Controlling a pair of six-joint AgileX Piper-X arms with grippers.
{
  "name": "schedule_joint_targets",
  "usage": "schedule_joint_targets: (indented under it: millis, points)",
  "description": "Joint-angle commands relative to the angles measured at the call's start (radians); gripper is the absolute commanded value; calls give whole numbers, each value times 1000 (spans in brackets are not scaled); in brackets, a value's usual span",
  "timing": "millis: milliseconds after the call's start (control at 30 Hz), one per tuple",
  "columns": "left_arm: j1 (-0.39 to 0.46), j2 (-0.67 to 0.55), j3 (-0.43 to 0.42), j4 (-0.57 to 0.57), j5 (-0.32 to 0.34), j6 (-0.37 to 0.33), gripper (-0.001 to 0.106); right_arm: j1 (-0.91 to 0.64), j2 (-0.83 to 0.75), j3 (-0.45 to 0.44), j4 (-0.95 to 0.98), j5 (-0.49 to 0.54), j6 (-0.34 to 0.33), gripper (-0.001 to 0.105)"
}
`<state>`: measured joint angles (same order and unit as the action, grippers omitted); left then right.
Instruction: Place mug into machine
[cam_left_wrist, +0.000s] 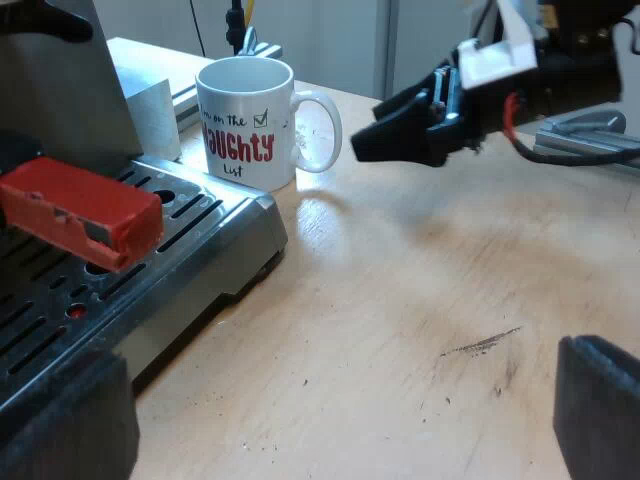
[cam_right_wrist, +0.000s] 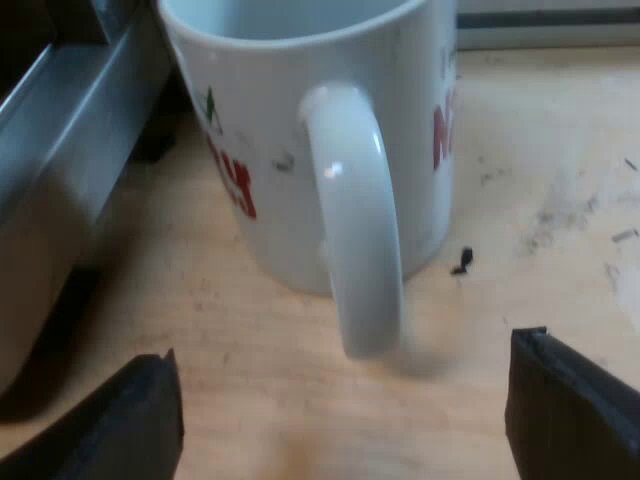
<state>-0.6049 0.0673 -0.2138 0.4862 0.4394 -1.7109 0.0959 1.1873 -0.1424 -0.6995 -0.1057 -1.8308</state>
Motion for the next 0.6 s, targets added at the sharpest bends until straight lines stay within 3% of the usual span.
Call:
schedule_joint_targets:
  millis: [33, 267, 333, 400, 600]
  points:
    - [-5, 3, -1, -12, 7, 4, 85, 2, 72, -48, -58, -15, -2, 69]
    - [-5, 3, -1, -10, 7, 4, 85, 2, 224, -159, -69, -20, -2, 68]
    - [-5, 3, -1, -10, 7, 4, 85, 2, 248, -174, -69, -33, -5, 63]
    - [-5, 3, -1, -10, 7, 4, 85, 2, 268, -187, -69, -35, -5, 54]
    - [-5, 3, -1, 11, -17, 4, 85, 2, 287, -200, -69, -35, -5, 1]
